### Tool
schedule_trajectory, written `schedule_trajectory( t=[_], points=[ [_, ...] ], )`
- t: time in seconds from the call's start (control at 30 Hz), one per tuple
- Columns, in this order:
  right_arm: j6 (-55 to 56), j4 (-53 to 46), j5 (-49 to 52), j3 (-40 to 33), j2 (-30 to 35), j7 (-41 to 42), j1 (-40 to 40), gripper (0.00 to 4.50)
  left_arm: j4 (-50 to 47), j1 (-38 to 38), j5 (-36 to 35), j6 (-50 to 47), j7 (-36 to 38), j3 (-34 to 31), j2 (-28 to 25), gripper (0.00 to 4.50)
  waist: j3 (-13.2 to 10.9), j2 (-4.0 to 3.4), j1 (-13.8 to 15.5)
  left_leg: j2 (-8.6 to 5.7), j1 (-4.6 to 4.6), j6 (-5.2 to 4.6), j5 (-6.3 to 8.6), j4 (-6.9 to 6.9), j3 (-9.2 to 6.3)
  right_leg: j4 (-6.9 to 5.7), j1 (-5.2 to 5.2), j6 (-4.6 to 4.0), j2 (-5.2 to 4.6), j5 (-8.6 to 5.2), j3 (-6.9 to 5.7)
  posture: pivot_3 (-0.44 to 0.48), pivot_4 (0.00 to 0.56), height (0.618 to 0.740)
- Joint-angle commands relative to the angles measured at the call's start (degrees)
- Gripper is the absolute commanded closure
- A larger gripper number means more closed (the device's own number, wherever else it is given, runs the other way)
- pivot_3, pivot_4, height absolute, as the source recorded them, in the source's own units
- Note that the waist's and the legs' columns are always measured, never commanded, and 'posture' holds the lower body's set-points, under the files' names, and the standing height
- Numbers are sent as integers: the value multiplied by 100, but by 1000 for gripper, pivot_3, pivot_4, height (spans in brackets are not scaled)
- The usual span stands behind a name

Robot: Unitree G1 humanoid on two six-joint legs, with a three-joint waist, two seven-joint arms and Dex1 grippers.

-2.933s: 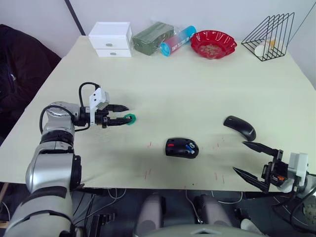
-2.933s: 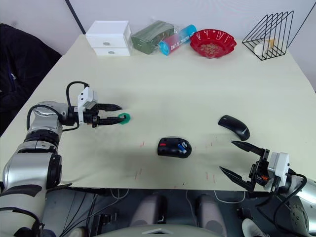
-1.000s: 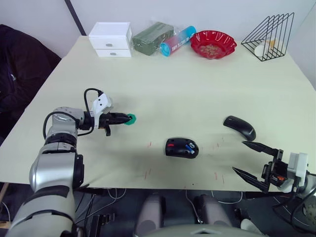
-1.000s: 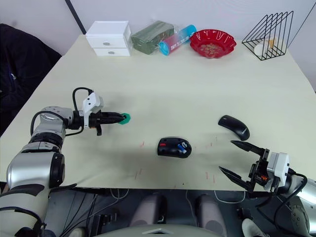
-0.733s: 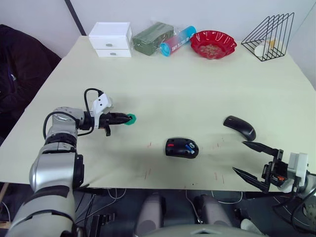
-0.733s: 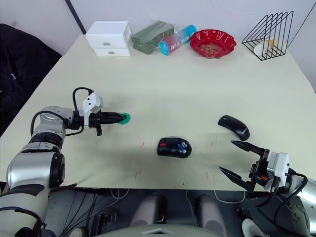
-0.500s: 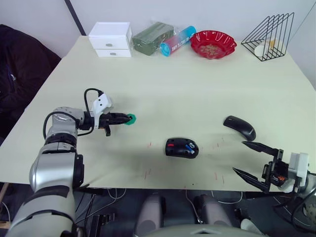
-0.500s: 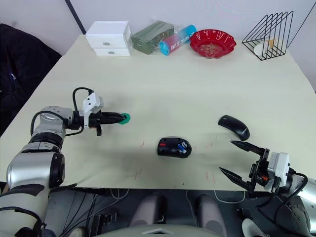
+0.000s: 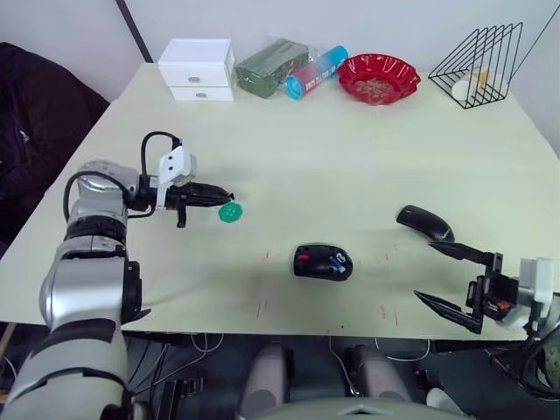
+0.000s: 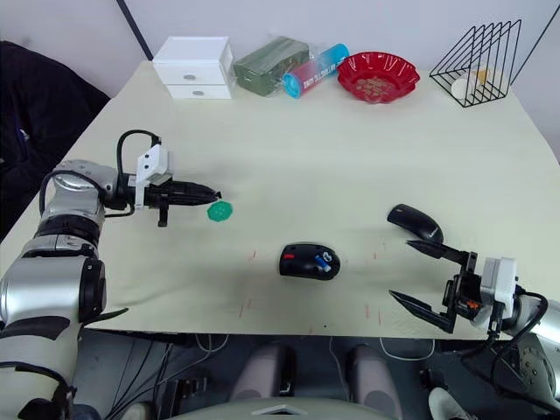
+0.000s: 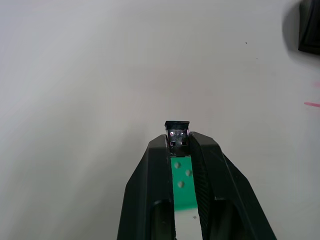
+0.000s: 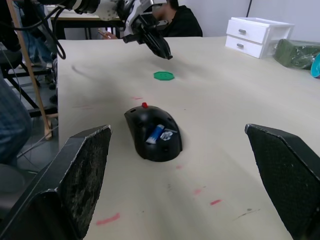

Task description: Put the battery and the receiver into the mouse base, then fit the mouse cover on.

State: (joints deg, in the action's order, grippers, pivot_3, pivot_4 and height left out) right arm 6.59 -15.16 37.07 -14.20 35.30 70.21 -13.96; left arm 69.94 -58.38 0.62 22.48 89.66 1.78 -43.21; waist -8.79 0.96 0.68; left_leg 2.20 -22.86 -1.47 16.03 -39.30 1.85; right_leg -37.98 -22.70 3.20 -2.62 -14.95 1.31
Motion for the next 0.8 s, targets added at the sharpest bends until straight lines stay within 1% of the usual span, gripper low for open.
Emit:
schedule_trajectory(
  t=[0.03,0.13,0.27,0.33,0.5,0.53,0.6,0.67,0.73,0.8],
  points=[
    [-620,-206,91,58,62,-584,382,0,-915,114,-737,-200,284,422,-143,4494,-2,2,-20,0,0,0,0,0,0,0,0,0,0,0,0,0,150,740],
    [-1374,-368,297,187,191,-890,695,0,-1938,539,-1360,-476,284,804,-247,4494,-2,3,-38,4,2,0,0,-4,-5,-9,-2,0,-2,1,10,0,150,740],
    [-2608,-660,628,425,463,-1412,1124,0,-3270,1001,-1886,-1144,284,956,-319,4494,-5,0,-69,5,-1,0,0,-2,-19,-5,-4,-1,0,0,7,0,150,740],
    [-3138,-809,791,537,572,-1621,1337,0,-3860,1219,-2036,-1471,284,963,-357,4494,-6,2,-73,4,-1,0,0,-3,-19,-9,-6,0,-6,1,13,0,150,740],
    [-4689,-1177,1758,628,679,-2433,2081,0,-5188,1587,-2192,-2216,127,826,-265,4494,-7,3,-71,3,-4,0,0,-6,-30,-8,-4,-1,-4,1,6,0,150,740],
    [-4905,-1248,1925,666,700,-2497,2212,0,-5370,1611,-2217,-2315,75,806,-237,4494,-7,3,-73,3,-5,0,0,-5,-32,-7,-4,-1,-4,1,6,0,150,740],
    [-5488,-1202,2178,742,682,-2971,2554,0,-5696,1612,-2237,-2568,-134,795,-137,4494,-7,4,-82,2,-5,0,0,-6,-34,-6,-4,-1,-3,1,4,0,150,740],
    [-5900,-1150,2407,808,623,-3264,2833,0,-5889,1631,-2157,-2680,-243,819,-78,4494,-7,4,-80,1,-5,0,0,-6,-35,-7,-4,0,-3,1,5,0,150,740],
    [-6483,-973,2977,835,456,-3834,3264,0,-6132,1648,-2126,-2900,-359,865,-3,4494,-7,4,-96,1,-5,0,0,-6,-37,-6,-4,-1,-3,1,3,0,150,740],
    [-7048,-641,3793,830,231,-4653,3723,0,-6331,1630,-2017,-2986,-487,949,87,4494,-7,4,-124,1,-7,0,0,-5,-40,-5,-4,-1,-2,1,2,0,150,740]
  ],
)
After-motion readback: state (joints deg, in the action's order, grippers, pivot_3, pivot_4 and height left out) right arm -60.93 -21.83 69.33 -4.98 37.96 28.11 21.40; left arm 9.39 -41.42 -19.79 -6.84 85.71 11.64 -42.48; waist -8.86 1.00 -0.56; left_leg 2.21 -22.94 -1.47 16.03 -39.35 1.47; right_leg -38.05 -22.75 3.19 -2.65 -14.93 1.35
